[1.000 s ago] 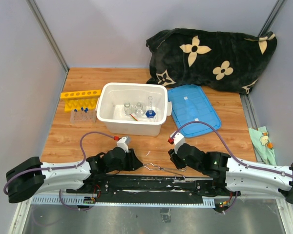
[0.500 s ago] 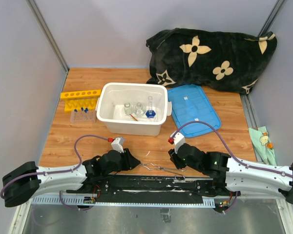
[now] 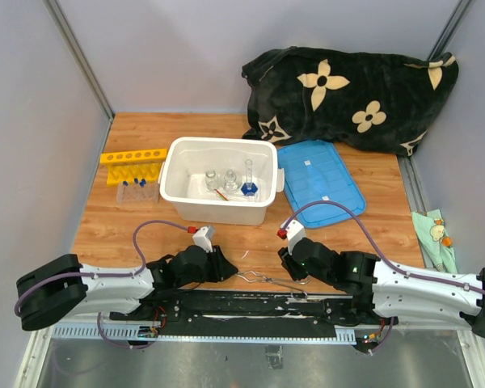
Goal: Organize the chemistry lab equipment
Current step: Adjust the chemistry item at the center of the board, then pick up the chemistry item at the center of the board.
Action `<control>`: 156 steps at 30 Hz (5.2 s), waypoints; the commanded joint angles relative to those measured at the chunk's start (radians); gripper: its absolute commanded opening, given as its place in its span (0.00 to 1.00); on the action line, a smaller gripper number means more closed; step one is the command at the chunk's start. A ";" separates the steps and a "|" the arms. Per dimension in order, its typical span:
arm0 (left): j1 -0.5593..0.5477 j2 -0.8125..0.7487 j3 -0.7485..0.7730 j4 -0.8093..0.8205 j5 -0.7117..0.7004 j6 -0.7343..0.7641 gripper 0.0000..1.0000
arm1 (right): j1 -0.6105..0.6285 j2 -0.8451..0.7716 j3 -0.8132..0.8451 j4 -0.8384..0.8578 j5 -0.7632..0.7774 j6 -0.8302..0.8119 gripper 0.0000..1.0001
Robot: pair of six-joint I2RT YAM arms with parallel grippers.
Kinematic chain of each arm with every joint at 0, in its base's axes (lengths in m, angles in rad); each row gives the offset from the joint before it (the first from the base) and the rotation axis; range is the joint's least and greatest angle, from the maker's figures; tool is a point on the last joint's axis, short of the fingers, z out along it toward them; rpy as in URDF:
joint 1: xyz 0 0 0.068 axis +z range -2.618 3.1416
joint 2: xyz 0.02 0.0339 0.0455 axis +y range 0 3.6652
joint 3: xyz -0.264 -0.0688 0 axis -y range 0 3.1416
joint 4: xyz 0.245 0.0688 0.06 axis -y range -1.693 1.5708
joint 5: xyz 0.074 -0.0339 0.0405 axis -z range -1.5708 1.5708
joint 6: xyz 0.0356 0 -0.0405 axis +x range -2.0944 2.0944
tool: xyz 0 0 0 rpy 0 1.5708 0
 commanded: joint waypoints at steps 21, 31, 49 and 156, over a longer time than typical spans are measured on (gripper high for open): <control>0.004 -0.090 -0.049 -0.144 0.005 -0.004 0.29 | 0.012 -0.003 -0.022 0.027 0.004 0.011 0.38; 0.004 -0.061 -0.034 -0.121 0.011 0.004 0.25 | 0.012 0.011 -0.016 0.028 0.003 0.009 0.38; 0.004 -0.196 0.116 -0.421 -0.073 0.046 0.00 | 0.067 0.114 0.131 -0.120 -0.018 -0.104 0.46; 0.010 -0.405 0.757 -0.907 -0.549 0.243 0.99 | 0.037 0.221 0.320 -0.009 -0.182 -0.452 0.01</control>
